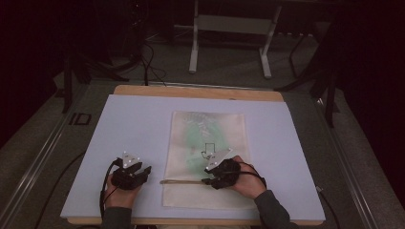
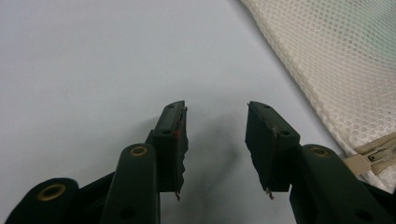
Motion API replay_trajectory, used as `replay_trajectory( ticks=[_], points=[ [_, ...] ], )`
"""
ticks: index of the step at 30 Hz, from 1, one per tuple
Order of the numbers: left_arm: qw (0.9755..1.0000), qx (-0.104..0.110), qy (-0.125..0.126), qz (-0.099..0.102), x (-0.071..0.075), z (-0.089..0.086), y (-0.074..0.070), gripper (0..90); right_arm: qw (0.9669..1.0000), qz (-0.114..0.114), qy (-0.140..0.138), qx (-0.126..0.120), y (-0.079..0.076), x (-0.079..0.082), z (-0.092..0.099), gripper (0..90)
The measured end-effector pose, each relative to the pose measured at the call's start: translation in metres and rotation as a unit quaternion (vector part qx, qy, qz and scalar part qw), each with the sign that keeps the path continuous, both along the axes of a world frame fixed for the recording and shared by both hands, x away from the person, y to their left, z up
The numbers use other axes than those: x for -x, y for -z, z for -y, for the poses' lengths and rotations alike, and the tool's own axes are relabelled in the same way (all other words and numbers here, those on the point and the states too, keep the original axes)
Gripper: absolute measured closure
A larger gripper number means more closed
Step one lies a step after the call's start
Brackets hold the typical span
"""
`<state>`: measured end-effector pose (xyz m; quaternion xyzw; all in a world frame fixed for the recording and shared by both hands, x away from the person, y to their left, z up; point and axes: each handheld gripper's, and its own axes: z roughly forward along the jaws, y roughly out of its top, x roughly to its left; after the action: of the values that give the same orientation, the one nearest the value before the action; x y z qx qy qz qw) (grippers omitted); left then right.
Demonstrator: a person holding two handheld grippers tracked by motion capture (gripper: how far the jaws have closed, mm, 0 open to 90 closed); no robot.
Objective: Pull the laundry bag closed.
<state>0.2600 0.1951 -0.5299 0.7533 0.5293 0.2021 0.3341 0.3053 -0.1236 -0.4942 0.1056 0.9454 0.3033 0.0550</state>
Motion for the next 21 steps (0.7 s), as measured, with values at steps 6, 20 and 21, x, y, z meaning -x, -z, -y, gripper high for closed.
replay_trajectory(
  ticks=[6, 20, 21],
  points=[
    [1.0, 0.0, 0.001, -0.001, 0.0, 0.0, 0.0, 57.4, 1.0, -0.002, -0.006, 0.0, 0.001, 0.0, -0.007, 60.1],
    [1.0, 0.0, 0.002, 0.0, 0.0, 0.0, 0.0, 57.3, 0.9998, -0.006, -0.018, -0.003, 0.003, 0.001, -0.021, 60.0],
    [1.0, 0.0, 0.002, 0.0, 0.0, 0.0, 0.0, 57.3, 0.9998, -0.007, -0.02, -0.004, 0.003, 0.002, -0.022, 60.0]
  ],
)
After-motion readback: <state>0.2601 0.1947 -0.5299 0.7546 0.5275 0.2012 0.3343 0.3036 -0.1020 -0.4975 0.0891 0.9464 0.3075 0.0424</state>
